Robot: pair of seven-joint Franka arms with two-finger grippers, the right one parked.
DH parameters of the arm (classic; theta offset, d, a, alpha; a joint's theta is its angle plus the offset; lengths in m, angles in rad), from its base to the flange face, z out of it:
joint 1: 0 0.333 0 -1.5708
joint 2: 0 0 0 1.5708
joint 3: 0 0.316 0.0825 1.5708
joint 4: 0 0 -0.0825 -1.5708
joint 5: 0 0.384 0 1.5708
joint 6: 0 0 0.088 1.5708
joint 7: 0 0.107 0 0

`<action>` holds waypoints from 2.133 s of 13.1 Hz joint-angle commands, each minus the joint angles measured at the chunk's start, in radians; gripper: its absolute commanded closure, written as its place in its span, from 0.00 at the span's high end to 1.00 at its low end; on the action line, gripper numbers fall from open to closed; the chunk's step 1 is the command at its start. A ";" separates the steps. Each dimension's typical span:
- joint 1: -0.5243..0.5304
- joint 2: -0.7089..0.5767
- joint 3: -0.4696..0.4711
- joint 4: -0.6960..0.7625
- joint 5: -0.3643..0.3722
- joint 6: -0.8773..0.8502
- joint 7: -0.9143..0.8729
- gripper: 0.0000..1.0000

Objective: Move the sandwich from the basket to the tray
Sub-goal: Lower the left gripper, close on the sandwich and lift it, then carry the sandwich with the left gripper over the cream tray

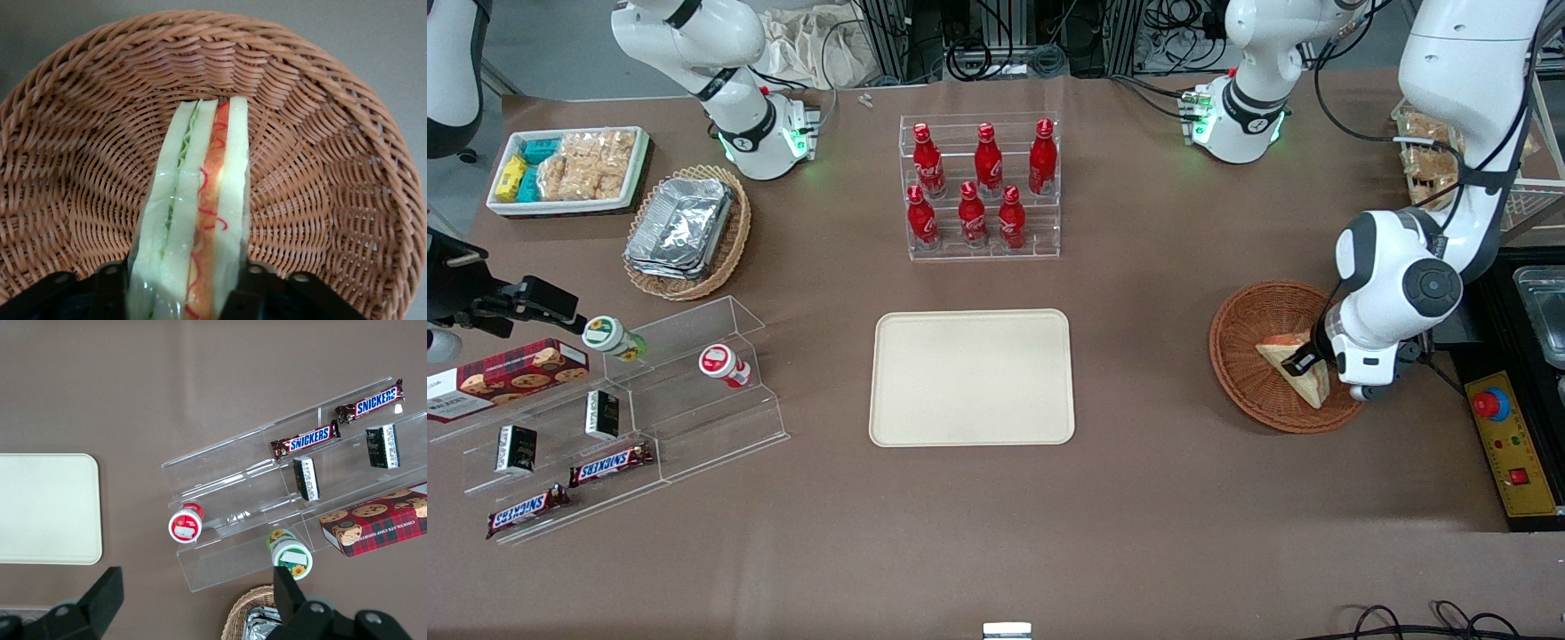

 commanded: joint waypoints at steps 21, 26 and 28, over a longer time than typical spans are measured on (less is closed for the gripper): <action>-0.173 0.085 -0.442 0.720 0.009 -0.715 0.054 0.01; -0.339 0.330 -0.435 0.723 0.119 -0.439 -0.032 0.01; -0.369 0.407 -0.435 0.718 0.234 -0.367 -0.079 0.01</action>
